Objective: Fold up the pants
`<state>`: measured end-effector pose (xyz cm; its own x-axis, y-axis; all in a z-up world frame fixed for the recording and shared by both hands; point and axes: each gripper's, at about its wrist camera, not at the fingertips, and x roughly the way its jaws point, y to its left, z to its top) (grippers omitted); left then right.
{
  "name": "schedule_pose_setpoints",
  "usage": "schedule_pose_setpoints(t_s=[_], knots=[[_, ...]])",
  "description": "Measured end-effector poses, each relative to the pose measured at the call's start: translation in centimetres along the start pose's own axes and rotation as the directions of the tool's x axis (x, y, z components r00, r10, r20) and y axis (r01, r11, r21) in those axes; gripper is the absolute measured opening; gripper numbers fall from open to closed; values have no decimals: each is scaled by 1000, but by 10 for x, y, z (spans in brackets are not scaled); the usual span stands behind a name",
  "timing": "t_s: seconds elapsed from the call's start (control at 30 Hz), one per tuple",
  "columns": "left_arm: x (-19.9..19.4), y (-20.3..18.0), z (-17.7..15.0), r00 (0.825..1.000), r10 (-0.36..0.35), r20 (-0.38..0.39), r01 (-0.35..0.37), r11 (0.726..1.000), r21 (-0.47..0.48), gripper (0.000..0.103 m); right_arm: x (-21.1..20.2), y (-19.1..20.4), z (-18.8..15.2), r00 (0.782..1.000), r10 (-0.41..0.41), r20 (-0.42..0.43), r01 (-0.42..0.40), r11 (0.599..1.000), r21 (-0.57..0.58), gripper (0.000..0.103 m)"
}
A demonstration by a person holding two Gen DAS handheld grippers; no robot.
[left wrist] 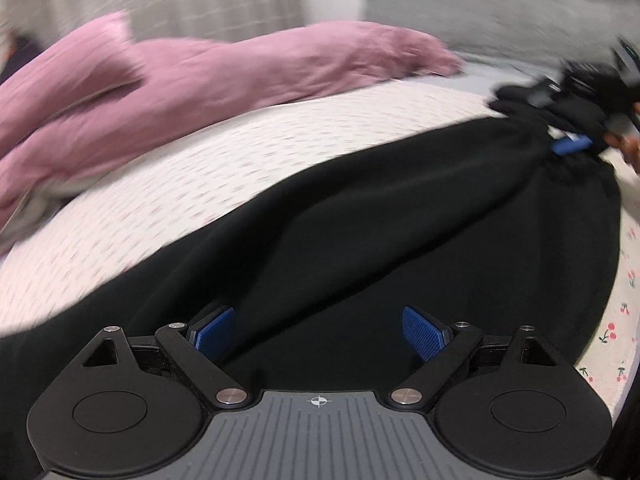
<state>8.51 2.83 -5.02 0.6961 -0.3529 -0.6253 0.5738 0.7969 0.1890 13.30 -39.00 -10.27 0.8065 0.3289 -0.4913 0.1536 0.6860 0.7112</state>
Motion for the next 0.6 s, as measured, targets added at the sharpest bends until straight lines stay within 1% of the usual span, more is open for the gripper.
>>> schedule_pose_setpoints(t_s=[0.17, 0.2, 0.23, 0.3, 0.33, 0.37, 0.4, 0.43, 0.47, 0.53, 0.57, 0.6], knots=[[23, -22, 15, 996, -85, 11, 83, 990, 118, 92, 1, -1, -4, 999, -41, 7, 41, 999, -17, 92], [28, -26, 16, 995, -102, 1, 100, 985, 143, 90, 1, -1, -4, 999, -51, 13, 51, 999, -15, 88], [33, -29, 18, 994, -112, -10, 112, 980, 166, 89, 2, -1, -5, 998, -62, 21, 62, 998, -14, 82], [41, -35, 20, 993, -117, -12, 116, 972, 204, 88, 1, -2, -5, 995, -82, 48, 82, 997, -7, 75], [44, -37, 21, 992, -124, -10, 123, 969, 213, 85, 1, -3, -4, 994, -91, 66, 91, 996, 2, 68], [45, -38, 20, 992, -129, -9, 128, 968, 215, 83, 1, -5, -3, 992, -98, 83, 97, 995, 9, 64], [47, -39, 21, 991, -131, -7, 129, 969, 212, 78, 2, -7, -2, 989, -108, 102, 107, 994, 17, 55], [49, -38, 23, 991, -133, -3, 131, 969, 208, 71, 2, -8, -1, 985, -123, 123, 120, 992, 26, 49], [50, -38, 23, 991, -134, 3, 130, 970, 207, 66, 3, -9, 0, 981, -137, 139, 134, 991, 29, 45], [53, -37, 25, 993, -120, 14, 114, 972, 205, 40, 8, -8, 1, 971, -173, 163, 173, 985, 12, 23], [53, -36, 25, 993, -115, 17, 109, 974, 199, 35, 11, -7, 2, 966, -194, 168, 198, 980, -4, 19], [53, -34, 26, 993, -119, 23, 112, 975, 191, 27, 14, -6, 3, 962, -212, 171, 219, 976, -21, 15]])
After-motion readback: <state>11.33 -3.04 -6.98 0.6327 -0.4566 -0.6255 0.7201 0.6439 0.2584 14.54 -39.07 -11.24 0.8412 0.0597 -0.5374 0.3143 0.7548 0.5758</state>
